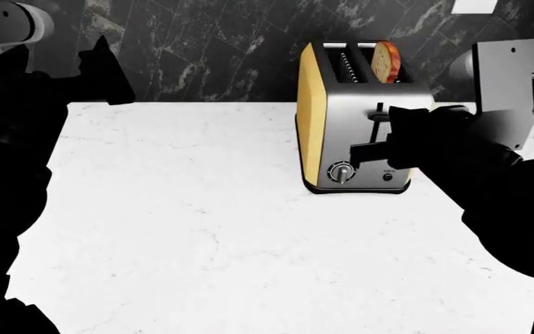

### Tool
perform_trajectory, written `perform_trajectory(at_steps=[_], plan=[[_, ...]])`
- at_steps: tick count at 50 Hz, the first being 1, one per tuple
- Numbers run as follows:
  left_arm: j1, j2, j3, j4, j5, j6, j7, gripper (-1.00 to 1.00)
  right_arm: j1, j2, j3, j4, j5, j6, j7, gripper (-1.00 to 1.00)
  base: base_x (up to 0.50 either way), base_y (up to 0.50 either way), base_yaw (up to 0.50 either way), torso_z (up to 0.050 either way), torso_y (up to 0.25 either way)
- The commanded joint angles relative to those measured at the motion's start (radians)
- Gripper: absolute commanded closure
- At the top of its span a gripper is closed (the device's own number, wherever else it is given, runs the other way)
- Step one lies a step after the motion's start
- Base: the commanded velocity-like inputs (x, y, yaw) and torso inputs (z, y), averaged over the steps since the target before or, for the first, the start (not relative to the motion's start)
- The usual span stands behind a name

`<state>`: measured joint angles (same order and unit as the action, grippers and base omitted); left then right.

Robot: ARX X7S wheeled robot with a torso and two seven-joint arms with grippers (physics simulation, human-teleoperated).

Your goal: Push down the lever of the toaster to turn it on.

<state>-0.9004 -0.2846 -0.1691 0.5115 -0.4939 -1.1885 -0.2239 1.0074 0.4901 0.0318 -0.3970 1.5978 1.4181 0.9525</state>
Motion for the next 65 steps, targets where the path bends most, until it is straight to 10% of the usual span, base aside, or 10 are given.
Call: perform_trajectory(at_steps=[1, 65], plan=[[0.002, -0.001, 0.001, 0.002, -0.006, 0.000, -0.005, -1.00, 0.007, 0.005, -0.018, 0.012, -0.003, -0.021, 0.008, 1.00, 0.00, 0.00, 0.00, 0.000, 0.000], [0.006, -0.013, -0.004, -0.005, -0.037, 0.003, -0.028, -1.00, 0.038, 0.009, -0.170, 0.128, -0.231, -0.130, -0.121, 1.00, 0.00, 0.00, 0.00, 0.000, 0.000]])
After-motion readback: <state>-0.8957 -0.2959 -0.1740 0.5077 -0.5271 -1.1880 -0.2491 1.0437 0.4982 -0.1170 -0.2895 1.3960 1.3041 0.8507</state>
